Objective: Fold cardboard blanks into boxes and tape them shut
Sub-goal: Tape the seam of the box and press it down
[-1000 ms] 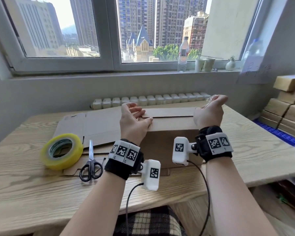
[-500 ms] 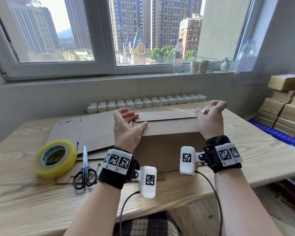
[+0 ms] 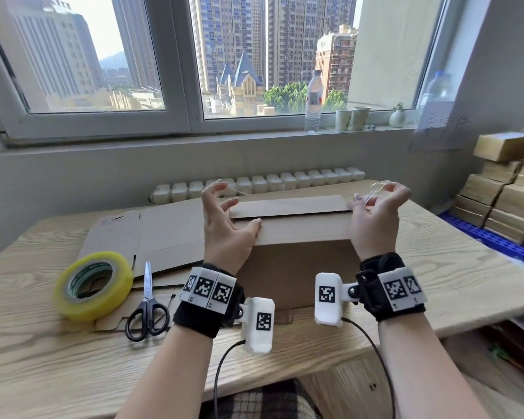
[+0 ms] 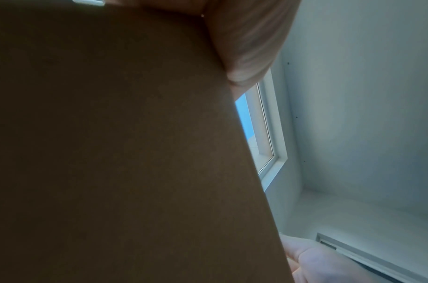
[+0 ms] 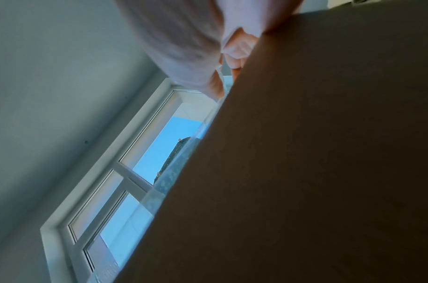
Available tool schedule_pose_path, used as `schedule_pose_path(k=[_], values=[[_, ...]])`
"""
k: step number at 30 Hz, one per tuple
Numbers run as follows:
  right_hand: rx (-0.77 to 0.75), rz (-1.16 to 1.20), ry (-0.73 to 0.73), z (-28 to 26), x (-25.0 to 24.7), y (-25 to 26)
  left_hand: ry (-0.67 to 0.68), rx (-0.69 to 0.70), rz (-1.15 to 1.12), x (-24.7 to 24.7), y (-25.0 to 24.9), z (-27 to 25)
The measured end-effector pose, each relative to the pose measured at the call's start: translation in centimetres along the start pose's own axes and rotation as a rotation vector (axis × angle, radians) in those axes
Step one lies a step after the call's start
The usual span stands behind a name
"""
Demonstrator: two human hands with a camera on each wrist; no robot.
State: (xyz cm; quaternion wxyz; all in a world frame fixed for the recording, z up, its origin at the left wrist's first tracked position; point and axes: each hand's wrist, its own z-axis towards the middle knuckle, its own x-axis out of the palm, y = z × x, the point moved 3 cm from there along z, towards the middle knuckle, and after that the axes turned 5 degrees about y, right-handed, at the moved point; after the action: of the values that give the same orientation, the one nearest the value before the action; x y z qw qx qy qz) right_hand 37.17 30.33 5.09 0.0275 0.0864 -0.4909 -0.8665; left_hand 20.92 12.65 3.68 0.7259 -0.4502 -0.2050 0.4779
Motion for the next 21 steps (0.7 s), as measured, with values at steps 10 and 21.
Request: schedule_pose_path(k=[10,21], values=[[0.032,-0.112,-0.006,0.0,0.3,0.5,0.046,-0.103,0.056,-0.2,0.7,0.4],[0.028,-0.059,0.015,0.7,2.5,2.7,0.111,-0.127,0.157,-0.8,0.5,0.1]])
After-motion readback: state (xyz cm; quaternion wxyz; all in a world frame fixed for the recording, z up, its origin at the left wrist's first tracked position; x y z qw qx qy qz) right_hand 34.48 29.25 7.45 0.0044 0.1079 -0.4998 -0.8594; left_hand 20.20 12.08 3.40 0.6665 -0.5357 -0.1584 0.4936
